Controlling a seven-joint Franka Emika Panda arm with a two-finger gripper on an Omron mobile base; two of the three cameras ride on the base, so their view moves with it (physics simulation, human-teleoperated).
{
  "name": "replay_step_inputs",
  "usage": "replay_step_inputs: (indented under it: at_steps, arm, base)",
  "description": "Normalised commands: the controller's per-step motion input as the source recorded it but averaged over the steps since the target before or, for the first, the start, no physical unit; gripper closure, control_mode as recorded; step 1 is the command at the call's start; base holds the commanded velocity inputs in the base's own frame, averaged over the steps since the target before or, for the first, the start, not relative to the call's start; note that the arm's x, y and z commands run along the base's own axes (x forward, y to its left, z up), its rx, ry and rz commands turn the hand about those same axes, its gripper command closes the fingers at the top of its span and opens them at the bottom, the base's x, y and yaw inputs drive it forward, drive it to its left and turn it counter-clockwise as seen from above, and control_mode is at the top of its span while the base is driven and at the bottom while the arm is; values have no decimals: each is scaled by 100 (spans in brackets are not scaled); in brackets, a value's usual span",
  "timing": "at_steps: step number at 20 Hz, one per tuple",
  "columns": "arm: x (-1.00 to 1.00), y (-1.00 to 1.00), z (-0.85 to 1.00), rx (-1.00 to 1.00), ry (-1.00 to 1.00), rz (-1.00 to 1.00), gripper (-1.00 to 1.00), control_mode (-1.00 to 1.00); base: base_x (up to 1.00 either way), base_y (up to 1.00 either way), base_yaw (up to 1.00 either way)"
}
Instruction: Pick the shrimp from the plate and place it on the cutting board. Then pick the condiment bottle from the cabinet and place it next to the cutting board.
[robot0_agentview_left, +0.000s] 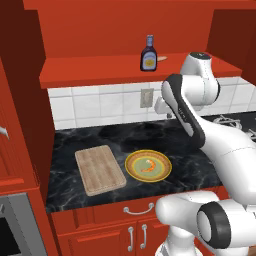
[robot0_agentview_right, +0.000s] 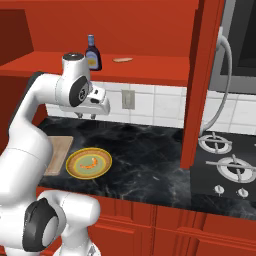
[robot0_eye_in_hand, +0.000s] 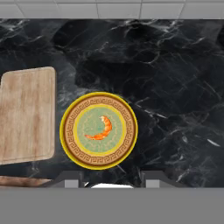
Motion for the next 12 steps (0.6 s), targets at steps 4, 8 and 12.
replay_step_inputs:
  at_steps: [4, 8, 12]
  arm:
    - [-4, 6, -15, 0, 2, 0, -100, -100]
    - [-18, 6, -28, 0, 1, 0, -100, -100]
    - [-13, 8, -22, 0, 0, 0, -100, -100]
  base:
    - [0, 0, 0]
    - [0, 0, 0]
    - [0, 0, 0]
